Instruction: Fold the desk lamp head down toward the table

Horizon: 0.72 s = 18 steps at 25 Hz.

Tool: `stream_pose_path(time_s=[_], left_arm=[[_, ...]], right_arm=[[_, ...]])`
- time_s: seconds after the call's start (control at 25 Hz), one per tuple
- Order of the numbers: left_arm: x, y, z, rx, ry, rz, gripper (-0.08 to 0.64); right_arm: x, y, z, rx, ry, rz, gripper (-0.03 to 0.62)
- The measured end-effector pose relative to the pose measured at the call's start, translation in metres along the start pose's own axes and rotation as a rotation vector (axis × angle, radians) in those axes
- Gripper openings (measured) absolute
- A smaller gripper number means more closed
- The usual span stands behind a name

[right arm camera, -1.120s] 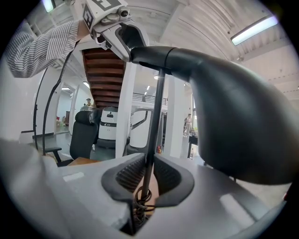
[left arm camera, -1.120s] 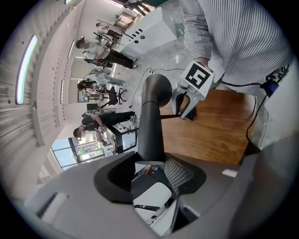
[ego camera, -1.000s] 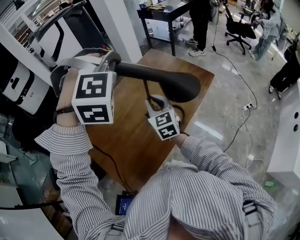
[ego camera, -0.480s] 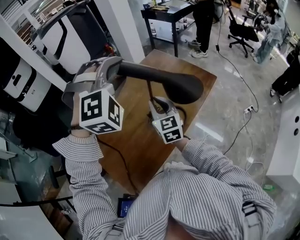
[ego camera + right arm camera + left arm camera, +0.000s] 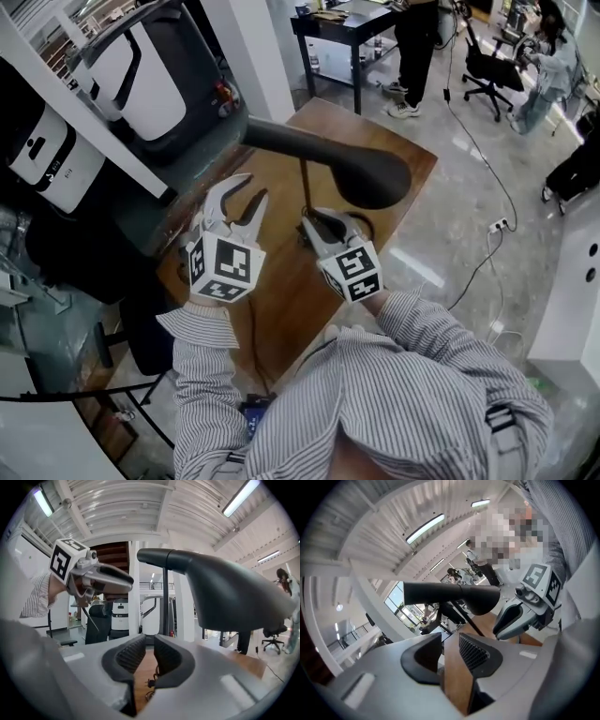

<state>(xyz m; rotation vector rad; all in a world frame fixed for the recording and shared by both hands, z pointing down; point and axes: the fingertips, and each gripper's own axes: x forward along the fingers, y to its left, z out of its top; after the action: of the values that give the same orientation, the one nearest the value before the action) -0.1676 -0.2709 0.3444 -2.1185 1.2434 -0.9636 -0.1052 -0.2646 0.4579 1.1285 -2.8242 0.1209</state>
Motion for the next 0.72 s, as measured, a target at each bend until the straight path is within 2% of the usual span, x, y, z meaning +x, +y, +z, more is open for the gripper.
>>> stream_pose_path(time_s=[0.12,0.24,0.32,0.44,0.6,0.72], left_arm=[[0.007,-0.038,-0.014,-0.179,-0.025,-0.047,0.079],[0.012,-0.079,-0.025,-0.311,-0.018,-0.099,0.058],[0.014,-0.104,-0.028,-0.368,-0.009,-0.136,0.039],[0.019,-0.136,-0.030,-0.463,-0.011,-0.176,0.018],[0.021,-0.162,-0.019,-0.621,-0.044,-0.194,0.008],[0.021,-0.163,-0.004,-0.742,-0.106,-0.171,0.008]], right_arm=[[-0.008,0.009,-0.002,0.015,-0.003,0.081,0.052],[-0.023,0.015,-0.006,0.022,0.002,0.130,0.049],[-0.034,0.014,-0.004,0.015,-0.004,0.132,0.015],[-0.046,0.013,-0.006,0.040,-0.011,0.129,0.002],[-0.059,0.009,-0.022,0.070,0.012,0.093,0.001],[-0.067,0.001,-0.029,0.073,0.031,0.064,0.000]])
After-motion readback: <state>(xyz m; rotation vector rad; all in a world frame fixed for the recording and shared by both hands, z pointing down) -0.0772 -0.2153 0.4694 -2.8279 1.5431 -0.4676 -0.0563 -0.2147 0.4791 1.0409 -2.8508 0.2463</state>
